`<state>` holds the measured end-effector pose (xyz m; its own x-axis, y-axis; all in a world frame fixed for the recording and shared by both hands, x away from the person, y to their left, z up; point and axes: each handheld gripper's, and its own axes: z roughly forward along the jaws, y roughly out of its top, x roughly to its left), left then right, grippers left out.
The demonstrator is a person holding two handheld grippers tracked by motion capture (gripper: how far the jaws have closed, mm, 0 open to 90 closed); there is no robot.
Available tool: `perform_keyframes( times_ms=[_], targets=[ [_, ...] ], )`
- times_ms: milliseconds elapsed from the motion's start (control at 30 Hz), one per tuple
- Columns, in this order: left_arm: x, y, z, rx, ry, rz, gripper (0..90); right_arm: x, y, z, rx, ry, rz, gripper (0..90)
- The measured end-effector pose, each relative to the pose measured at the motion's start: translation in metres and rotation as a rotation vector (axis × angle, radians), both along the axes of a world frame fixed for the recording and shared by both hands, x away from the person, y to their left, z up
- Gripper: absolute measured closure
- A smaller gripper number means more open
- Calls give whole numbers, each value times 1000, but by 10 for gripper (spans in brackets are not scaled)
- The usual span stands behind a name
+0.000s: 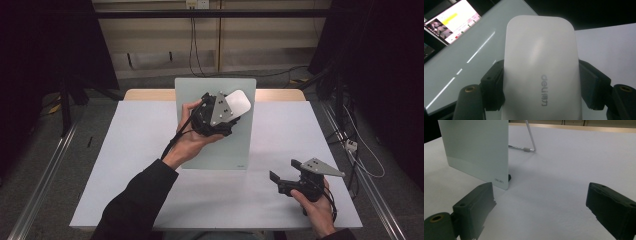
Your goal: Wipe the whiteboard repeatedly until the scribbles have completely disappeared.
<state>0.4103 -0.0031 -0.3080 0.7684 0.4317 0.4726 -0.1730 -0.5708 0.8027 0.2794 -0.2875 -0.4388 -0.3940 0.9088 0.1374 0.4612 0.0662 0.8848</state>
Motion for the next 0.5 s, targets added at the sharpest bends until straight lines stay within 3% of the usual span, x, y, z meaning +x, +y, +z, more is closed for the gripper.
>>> perform_keyframes(
  times_ms=[267, 500],
  targets=[
    [-8, 1, -6, -15, 27, -29, 311, 1, 0, 0, 6, 3, -8, 75],
    [-16, 6, -13, -40, 78, -40, 311, 1, 0, 0, 3, 3, -7, 76]
  ],
)
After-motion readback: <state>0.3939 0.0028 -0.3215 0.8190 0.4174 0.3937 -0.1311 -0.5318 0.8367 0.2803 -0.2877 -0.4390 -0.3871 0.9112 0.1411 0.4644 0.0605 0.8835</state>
